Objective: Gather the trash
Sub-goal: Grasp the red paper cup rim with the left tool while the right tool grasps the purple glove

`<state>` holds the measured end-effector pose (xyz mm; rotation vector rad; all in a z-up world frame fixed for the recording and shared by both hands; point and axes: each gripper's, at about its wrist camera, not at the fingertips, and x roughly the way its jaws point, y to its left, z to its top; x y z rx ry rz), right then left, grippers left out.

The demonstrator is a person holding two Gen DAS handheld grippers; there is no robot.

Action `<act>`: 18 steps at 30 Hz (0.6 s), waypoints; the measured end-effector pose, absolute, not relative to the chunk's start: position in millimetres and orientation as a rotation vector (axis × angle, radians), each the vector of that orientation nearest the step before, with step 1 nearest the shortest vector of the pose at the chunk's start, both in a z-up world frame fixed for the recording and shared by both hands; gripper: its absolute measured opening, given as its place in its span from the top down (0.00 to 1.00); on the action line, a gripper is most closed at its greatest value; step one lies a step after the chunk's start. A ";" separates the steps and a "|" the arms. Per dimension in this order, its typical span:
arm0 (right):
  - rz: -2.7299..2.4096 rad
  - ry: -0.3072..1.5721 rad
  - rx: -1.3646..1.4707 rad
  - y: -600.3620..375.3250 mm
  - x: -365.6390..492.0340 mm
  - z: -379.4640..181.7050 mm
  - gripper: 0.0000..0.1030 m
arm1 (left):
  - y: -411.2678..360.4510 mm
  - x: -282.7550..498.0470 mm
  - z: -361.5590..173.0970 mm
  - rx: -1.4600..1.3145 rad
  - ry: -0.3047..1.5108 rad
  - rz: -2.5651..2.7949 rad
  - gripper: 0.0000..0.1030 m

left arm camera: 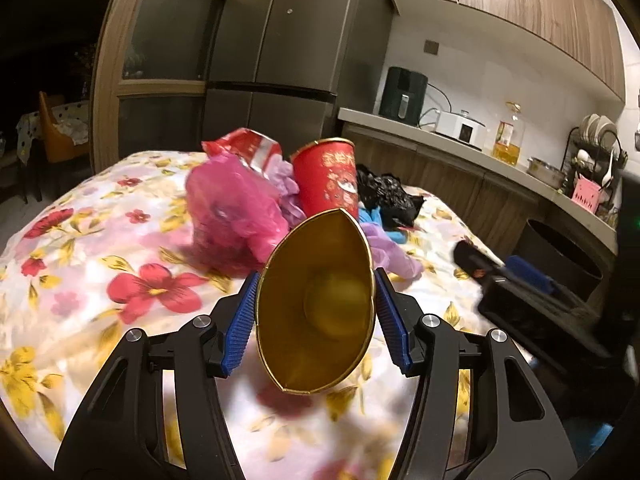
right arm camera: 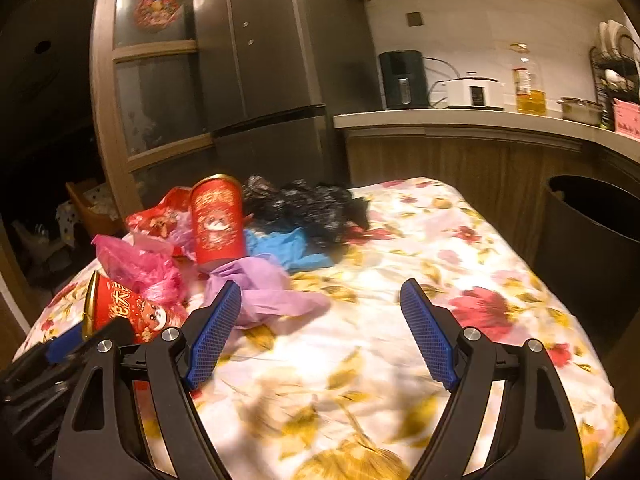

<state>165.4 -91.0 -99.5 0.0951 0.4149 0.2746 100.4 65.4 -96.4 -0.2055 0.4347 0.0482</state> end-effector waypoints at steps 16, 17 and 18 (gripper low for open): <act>0.371 0.522 0.036 -43.4 199.8 -119.9 0.50 | 94.8 89.0 -87.7 -0.248 0.398 0.088 0.50; 0.373 0.532 0.032 -42.3 201.4 -121.5 0.57 | 94.8 89.0 -86.9 -0.249 0.396 0.089 0.50; 0.378 0.545 0.032 -41.5 203.3 -123.2 0.63 | 95.1 88.8 -86.1 -0.250 0.395 0.090 0.50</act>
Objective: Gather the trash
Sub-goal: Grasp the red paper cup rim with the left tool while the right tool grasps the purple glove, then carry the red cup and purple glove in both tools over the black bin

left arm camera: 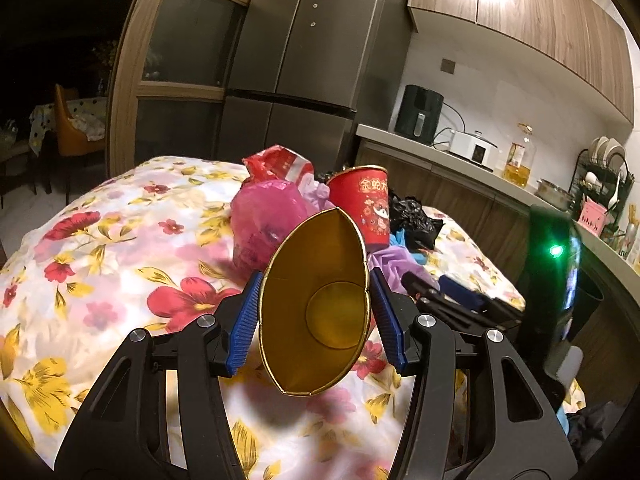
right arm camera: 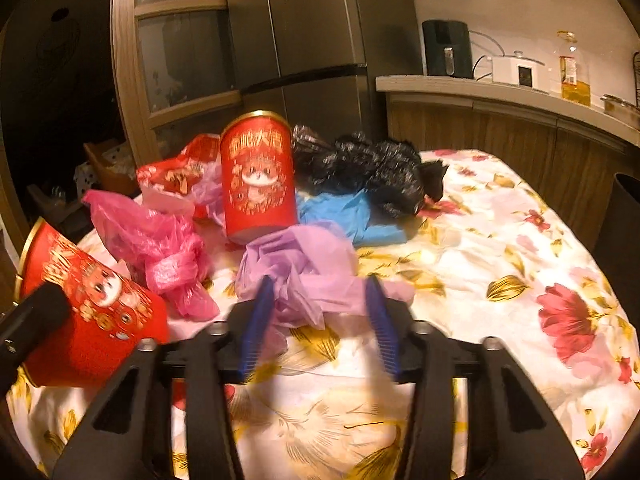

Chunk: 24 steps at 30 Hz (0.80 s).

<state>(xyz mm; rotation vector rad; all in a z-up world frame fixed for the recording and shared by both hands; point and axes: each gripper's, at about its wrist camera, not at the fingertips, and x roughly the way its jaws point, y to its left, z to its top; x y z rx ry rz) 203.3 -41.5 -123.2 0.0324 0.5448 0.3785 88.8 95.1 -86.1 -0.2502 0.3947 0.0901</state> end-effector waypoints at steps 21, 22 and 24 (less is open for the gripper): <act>0.410 0.466 0.057 -78.3 155.5 -94.3 0.98 | 83.9 80.6 -76.3 -0.241 0.376 0.066 0.50; 0.407 0.461 0.062 -82.1 153.2 -92.3 0.98 | 81.8 79.7 -75.1 -0.239 0.374 0.062 0.50; 0.397 0.451 0.070 -89.8 146.2 -88.0 0.98 | 77.5 77.9 -73.0 -0.236 0.371 0.054 0.50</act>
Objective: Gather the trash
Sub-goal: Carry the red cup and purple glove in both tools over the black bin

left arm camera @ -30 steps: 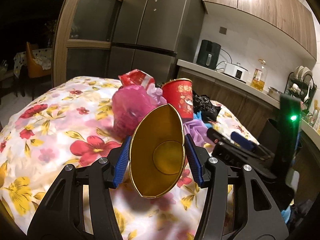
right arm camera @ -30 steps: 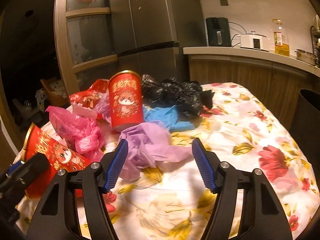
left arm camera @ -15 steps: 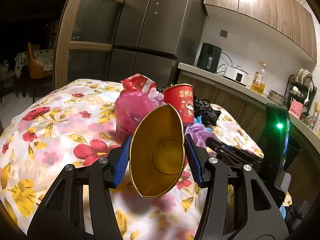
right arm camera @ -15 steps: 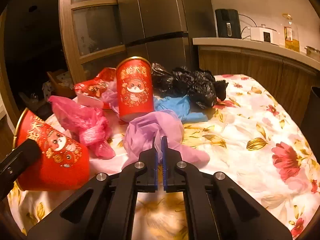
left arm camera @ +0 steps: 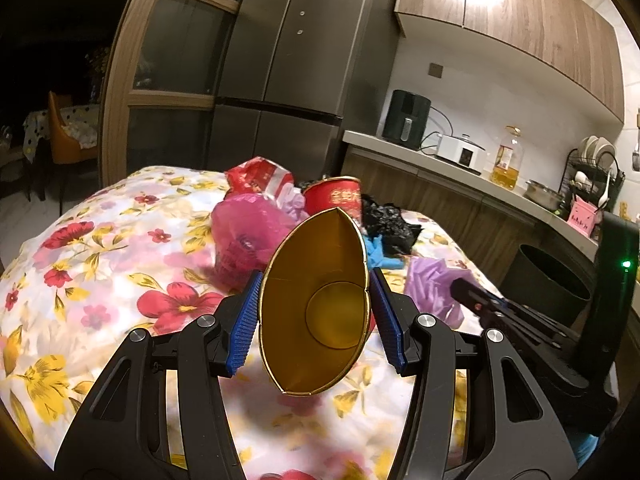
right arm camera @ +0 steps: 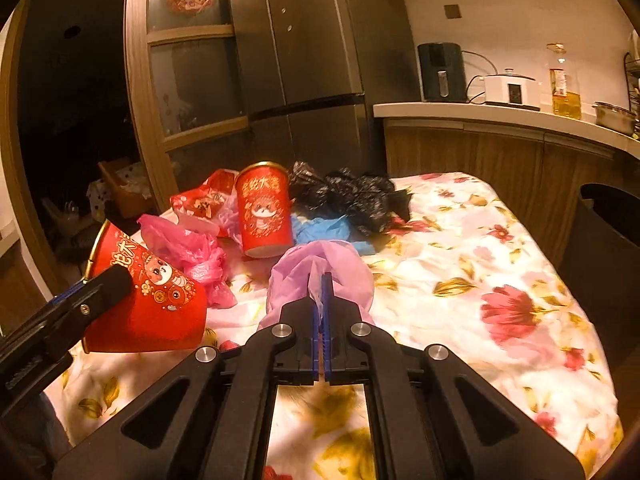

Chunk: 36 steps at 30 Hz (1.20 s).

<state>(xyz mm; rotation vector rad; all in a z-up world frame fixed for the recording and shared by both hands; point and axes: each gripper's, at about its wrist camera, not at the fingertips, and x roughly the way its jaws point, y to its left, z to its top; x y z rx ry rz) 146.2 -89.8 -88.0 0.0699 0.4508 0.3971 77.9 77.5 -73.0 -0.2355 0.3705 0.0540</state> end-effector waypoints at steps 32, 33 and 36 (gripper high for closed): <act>0.099 0.275 0.152 -245.4 107.1 -34.6 0.98 | -71.3 123.7 -35.4 -0.124 0.369 -0.231 0.50; 0.083 0.269 0.156 -251.2 107.9 -32.9 0.98 | -77.2 126.5 -34.5 -0.118 0.367 -0.242 0.50; 0.043 0.252 0.165 -268.1 111.0 -28.0 0.98 | -95.1 135.3 -29.5 -0.099 0.357 -0.273 0.50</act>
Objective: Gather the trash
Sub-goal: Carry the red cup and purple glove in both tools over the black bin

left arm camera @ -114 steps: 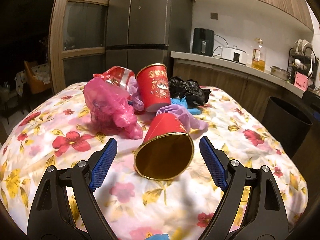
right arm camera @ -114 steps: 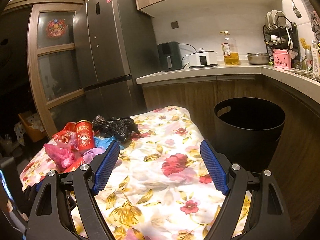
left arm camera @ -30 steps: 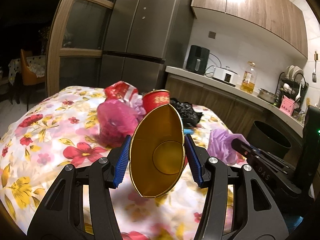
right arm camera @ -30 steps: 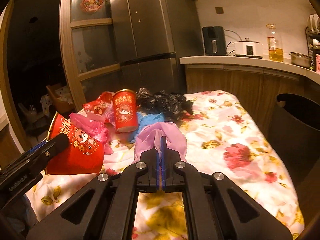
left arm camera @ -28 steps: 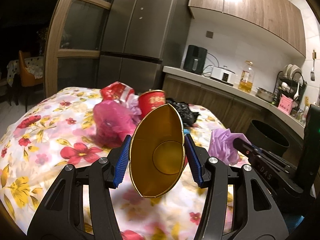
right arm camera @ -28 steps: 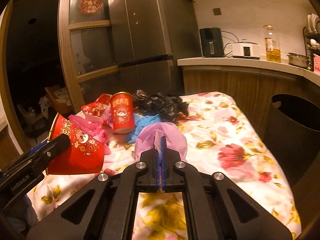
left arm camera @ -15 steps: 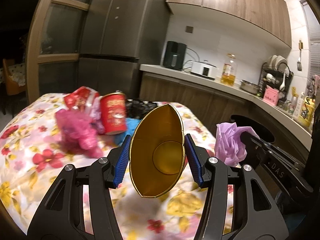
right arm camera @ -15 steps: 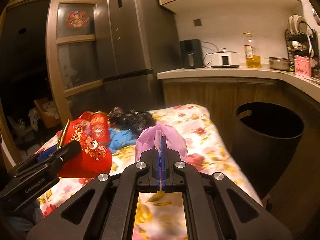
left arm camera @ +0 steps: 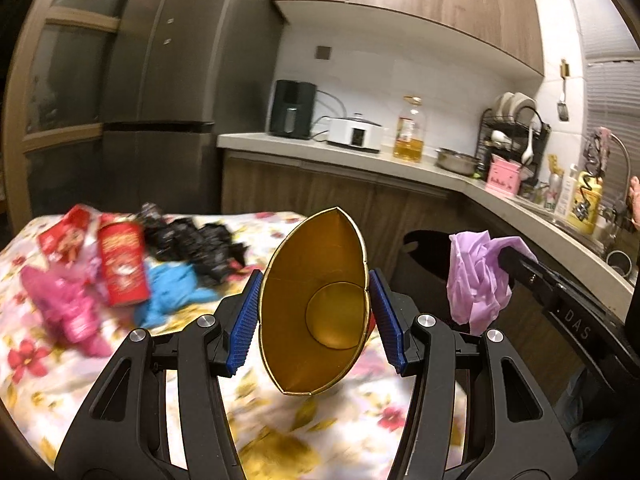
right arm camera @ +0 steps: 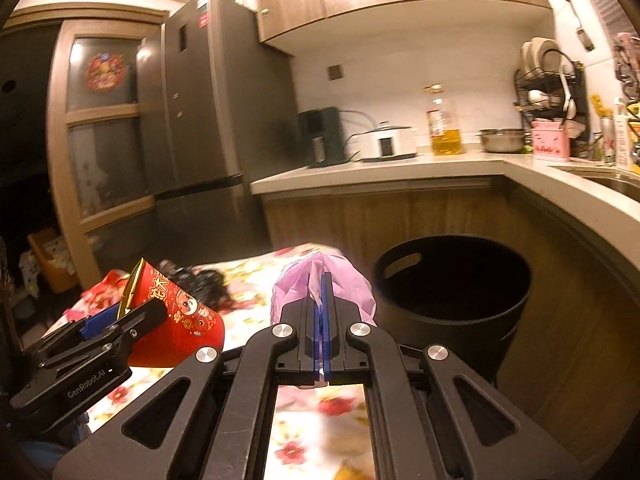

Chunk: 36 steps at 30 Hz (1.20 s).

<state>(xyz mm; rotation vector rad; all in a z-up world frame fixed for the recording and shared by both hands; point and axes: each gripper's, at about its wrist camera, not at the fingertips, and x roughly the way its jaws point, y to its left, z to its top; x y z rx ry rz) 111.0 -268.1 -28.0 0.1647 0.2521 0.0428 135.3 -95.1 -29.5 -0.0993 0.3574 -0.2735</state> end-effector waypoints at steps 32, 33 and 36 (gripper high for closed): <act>-0.219 0.178 0.243 -396.7 174.0 -16.1 0.98 | -264.6 247.6 -23.9 -0.013 0.353 -0.499 0.50; -0.220 0.180 0.244 -397.0 175.6 -17.2 0.98 | -266.7 249.4 -24.6 -0.011 0.355 -0.501 0.50; -0.215 0.183 0.244 -398.7 179.6 -19.5 0.98 | -271.9 257.0 -27.4 -0.010 0.366 -0.507 0.50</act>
